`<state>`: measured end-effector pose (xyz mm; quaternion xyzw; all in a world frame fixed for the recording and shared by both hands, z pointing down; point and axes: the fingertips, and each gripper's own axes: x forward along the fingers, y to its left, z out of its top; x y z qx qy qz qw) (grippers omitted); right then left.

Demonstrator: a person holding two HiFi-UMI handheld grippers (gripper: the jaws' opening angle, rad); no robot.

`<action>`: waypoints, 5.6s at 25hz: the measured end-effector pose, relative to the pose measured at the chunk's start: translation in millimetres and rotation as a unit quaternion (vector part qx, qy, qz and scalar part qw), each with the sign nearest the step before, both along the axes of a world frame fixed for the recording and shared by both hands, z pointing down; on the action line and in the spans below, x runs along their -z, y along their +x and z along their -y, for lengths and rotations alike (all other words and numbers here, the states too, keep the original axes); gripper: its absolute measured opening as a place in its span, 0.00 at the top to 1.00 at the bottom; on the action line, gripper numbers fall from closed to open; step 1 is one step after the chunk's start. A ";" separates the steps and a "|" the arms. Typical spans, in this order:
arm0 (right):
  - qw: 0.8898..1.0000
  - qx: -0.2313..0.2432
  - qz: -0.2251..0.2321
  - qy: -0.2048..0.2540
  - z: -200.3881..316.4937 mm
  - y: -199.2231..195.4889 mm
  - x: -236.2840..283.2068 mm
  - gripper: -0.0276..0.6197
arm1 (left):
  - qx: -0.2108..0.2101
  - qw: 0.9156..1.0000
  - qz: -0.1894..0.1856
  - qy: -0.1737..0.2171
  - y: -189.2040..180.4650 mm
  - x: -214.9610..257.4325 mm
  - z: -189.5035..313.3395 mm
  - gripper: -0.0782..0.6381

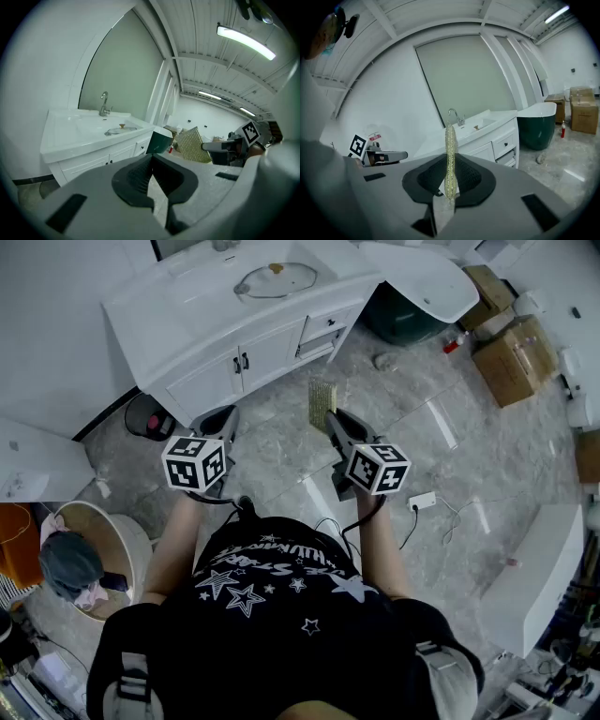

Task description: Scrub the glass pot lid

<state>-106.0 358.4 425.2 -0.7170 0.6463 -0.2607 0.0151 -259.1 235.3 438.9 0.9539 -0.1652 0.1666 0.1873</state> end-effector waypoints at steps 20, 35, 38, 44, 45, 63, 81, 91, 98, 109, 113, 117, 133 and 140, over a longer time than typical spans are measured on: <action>1.000 -0.001 0.004 -0.021 50.0 -13.7 -22.6 0.87 | 0.009 0.999 0.006 -0.030 -16.9 -23.2 48.8 0.88; 0.999 0.004 0.029 -0.030 99.2 -41.0 -37.7 0.87 | 0.018 0.997 0.015 -0.075 -45.1 -47.6 101.5 0.88; 0.999 0.000 0.032 -0.029 108.4 -26.9 -40.4 0.87 | 0.018 0.997 0.016 -0.077 -37.3 -50.2 109.6 0.88; 0.999 0.015 0.037 -0.020 149.7 23.9 -47.0 0.87 | 0.036 0.996 0.022 -0.076 -4.2 -54.2 135.3 0.88; 0.999 0.018 0.039 -0.018 158.8 35.5 -47.9 0.87 | 0.041 0.996 0.023 -0.074 4.6 -53.9 142.0 0.88; 0.992 0.102 0.068 0.000 317.1 240.8 -38.8 0.87 | 0.138 0.987 0.037 -0.073 181.8 -40.8 252.6 0.88; 0.983 0.159 0.090 0.002 376.0 320.8 -46.4 0.87 | 0.220 0.971 0.038 -0.080 242.5 -40.5 288.4 0.88; 0.987 0.144 0.064 -0.018 418.1 331.7 -41.7 0.87 | 0.213 0.973 0.026 -0.085 245.9 -40.4 344.4 0.88; 0.988 0.148 0.023 -0.025 479.5 339.4 -30.9 0.87 | 0.200 0.976 0.007 -0.083 251.7 -36.3 405.1 0.88; 0.974 0.182 -0.098 -0.093 569.1 342.4 -48.9 0.87 | 0.198 0.976 -0.010 -0.089 248.4 -41.0 477.5 0.88; 0.958 0.202 -0.152 -0.133 599.6 345.6 -64.5 0.87 | 0.192 0.978 -0.009 -0.084 247.8 -44.3 496.2 0.88; 0.937 0.226 -0.197 -0.181 624.1 346.8 -88.7 0.87 | 0.184 0.979 -0.005 -0.085 246.3 -50.4 509.3 0.88; 0.793 0.363 -0.374 -0.317 666.3 347.5 -157.8 0.87 | 0.213 0.971 0.010 -0.113 244.0 -67.7 514.0 0.88; 0.737 0.431 -0.390 -0.344 677.0 331.5 -184.4 0.87 | 0.250 0.961 0.014 -0.119 246.0 -71.8 508.2 0.88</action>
